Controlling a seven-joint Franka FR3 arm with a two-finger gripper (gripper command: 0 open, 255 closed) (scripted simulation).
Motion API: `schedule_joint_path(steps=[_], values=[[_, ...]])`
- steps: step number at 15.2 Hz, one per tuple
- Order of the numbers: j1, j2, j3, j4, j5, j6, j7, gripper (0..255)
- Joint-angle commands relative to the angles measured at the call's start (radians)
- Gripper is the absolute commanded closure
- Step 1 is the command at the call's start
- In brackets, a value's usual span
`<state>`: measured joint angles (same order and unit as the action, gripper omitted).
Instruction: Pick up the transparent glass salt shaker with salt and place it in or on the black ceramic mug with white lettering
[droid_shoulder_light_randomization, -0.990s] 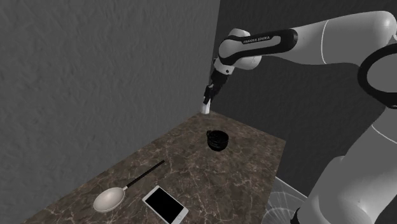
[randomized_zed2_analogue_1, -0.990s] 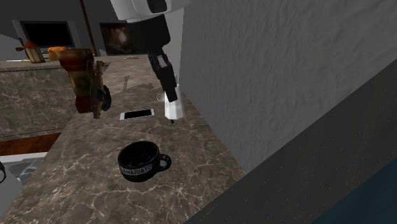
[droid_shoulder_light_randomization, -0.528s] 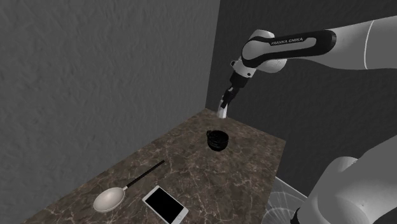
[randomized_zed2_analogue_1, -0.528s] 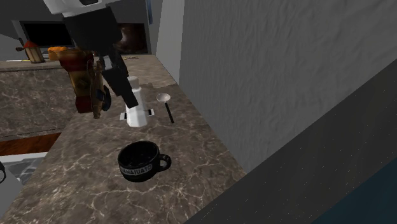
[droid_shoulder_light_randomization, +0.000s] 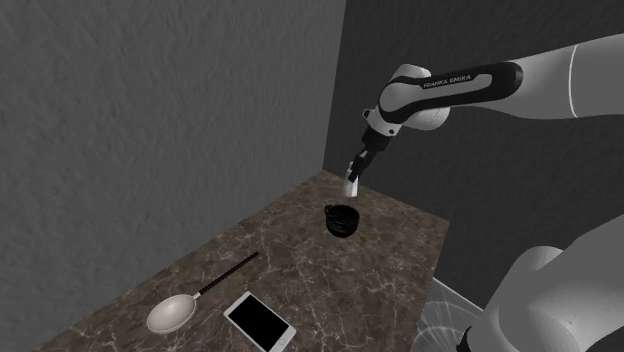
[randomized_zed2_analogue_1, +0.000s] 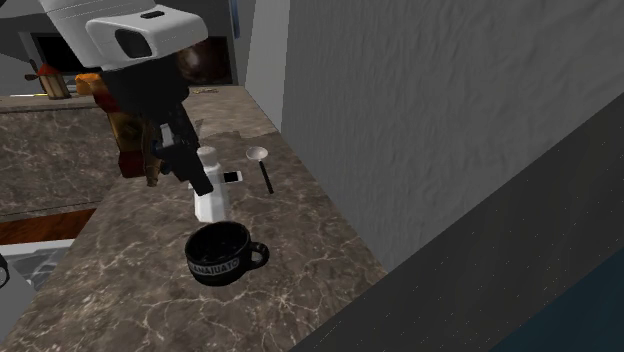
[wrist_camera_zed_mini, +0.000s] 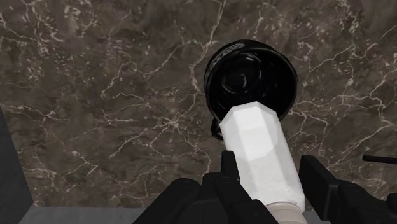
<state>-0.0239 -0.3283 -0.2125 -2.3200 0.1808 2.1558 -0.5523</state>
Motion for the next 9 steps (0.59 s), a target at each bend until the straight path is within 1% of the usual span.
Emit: schedule_joint_path(steps=[1, 8, 9], values=[[0.000, 0.007, -0.003, -0.019, 0.004, 0.026, -0.009, 255], [0.007, 0.043, -0.010, -0.083, 0.027, 0.122, -0.040, 255], [0.007, 0.043, -0.010, -0.083, 0.026, 0.122, -0.040, 255]])
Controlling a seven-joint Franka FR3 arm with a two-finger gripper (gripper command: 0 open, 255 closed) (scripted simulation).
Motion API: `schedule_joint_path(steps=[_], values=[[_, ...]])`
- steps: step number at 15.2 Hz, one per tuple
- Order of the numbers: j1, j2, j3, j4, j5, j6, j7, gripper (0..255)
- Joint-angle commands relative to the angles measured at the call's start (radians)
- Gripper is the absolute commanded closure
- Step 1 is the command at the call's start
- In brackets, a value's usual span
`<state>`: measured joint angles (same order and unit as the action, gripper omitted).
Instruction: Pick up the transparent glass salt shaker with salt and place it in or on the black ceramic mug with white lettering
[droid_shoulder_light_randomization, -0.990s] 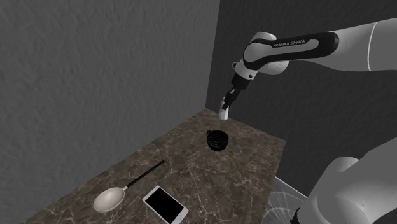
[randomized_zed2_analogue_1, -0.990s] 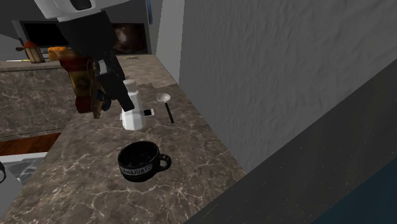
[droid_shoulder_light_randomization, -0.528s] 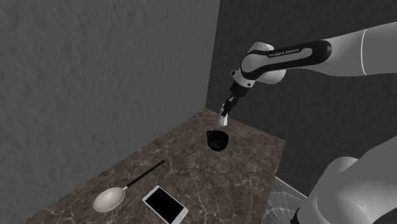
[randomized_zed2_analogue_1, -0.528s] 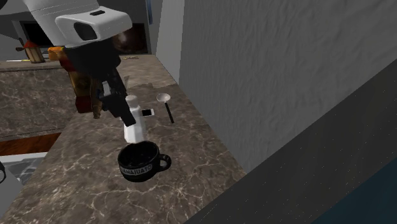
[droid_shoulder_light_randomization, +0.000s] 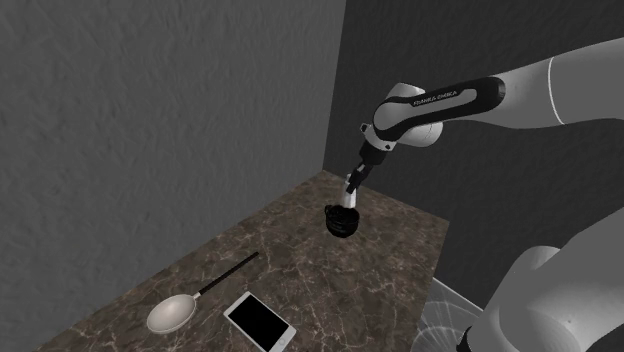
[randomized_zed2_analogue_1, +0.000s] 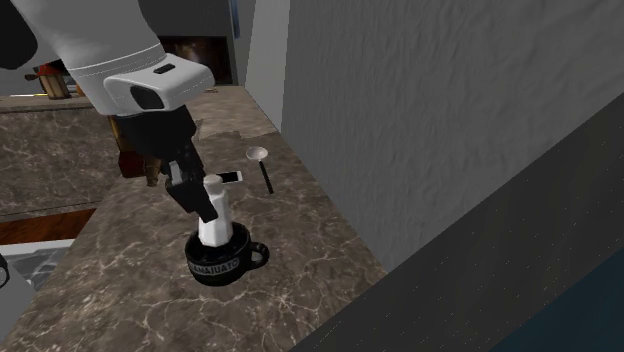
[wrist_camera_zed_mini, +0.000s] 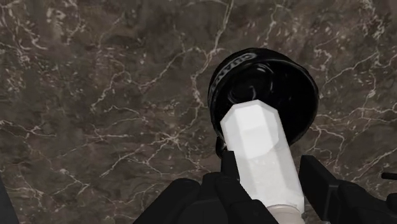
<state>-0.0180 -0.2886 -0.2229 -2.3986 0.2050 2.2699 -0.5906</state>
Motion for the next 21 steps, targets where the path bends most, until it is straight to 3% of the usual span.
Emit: schedule_joint_path(steps=[1, 6, 7, 12, 16, 21], values=[[0.001, 0.003, 0.000, -0.004, 0.002, 0.008, -0.001, 255], [0.001, 0.003, 0.000, -0.004, 0.002, 0.008, -0.001, 255], [0.001, 0.003, 0.000, -0.004, 0.002, 0.008, -0.001, 0], [0.001, 0.003, 0.000, -0.004, 0.002, 0.008, -0.001, 0], [-0.018, -0.065, -0.003, 0.059, -0.032, -0.122, 0.020, 0], [-0.018, -0.065, -0.003, 0.059, -0.032, -0.122, 0.020, 0]])
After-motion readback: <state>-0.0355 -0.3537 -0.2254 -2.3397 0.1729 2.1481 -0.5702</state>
